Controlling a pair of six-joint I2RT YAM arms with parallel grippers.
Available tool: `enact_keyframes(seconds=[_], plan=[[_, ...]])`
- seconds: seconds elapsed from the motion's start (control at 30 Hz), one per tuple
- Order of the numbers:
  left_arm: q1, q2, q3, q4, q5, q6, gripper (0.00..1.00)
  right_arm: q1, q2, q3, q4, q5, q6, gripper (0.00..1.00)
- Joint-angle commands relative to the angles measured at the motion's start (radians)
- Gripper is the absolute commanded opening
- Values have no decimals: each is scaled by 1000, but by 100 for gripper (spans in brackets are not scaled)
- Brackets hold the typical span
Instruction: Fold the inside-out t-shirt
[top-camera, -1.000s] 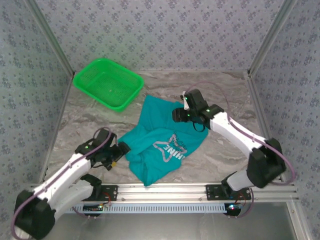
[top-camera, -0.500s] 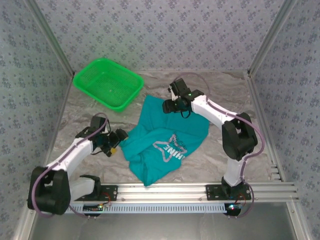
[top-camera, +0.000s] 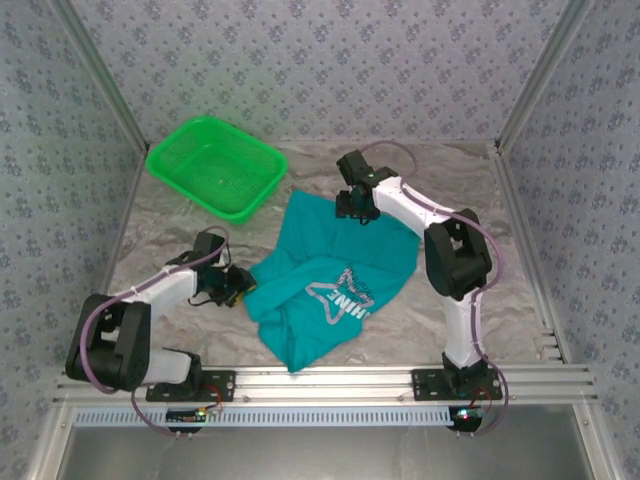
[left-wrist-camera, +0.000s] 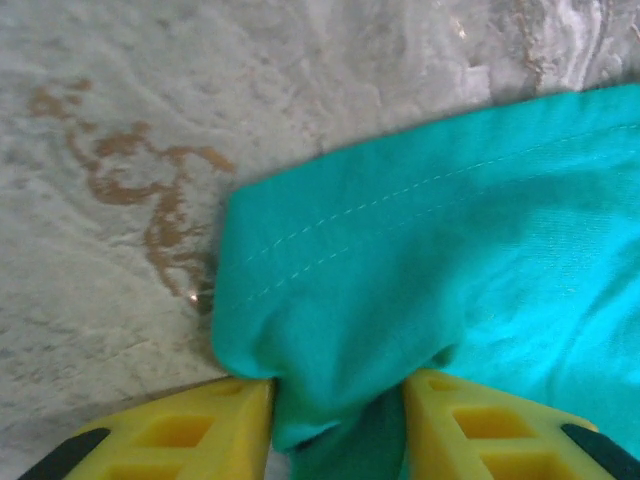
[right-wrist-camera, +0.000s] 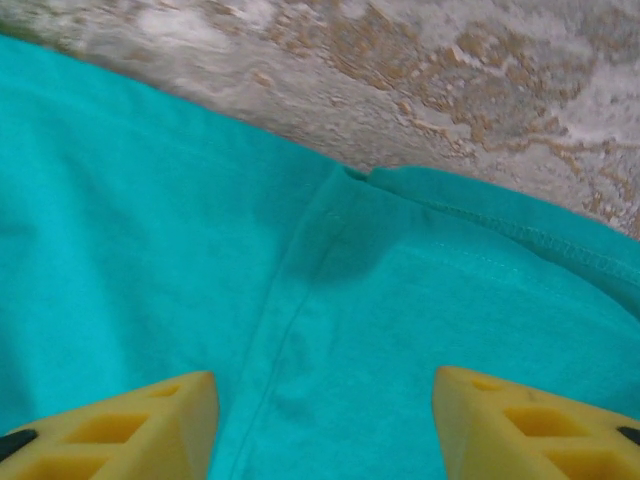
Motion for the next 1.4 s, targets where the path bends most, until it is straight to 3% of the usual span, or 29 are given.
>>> enact_keyframes(seconds=[0.0,0.13,0.23,0.3,0.37,0.47,0.73,0.87,1.03,1.17,1.37], plan=[[-4,35,27,-4,6,58,40,0,52,65,-41,38,58,58],[-4,44,49,-9,-20,83,56,-7,112,116,-31,68,77,51],[-1,70,55,16,-27,95,57,-16,145,134,-12,71,94,43],[-1,97,52,38,-21,110,42,-22,169,153,-7,55,102,33],[-1,123,59,47,-4,135,14,-24,182,169,-15,68,115,20],[-1,108,104,-8,-4,197,0,-24,153,159,-18,112,129,0],[-8,-236,304,-141,-49,424,0,-116,-96,11,-3,165,217,0],[-51,-333,412,-131,22,603,0,-161,-279,-46,-53,225,226,0],[-187,-338,660,-230,65,886,0,-213,-536,-92,-141,288,219,0],[-326,-298,875,-340,76,1189,0,-308,-753,-105,-210,193,219,0],[-375,-283,1114,-411,178,1364,0,-443,-984,-70,-385,182,155,0]])
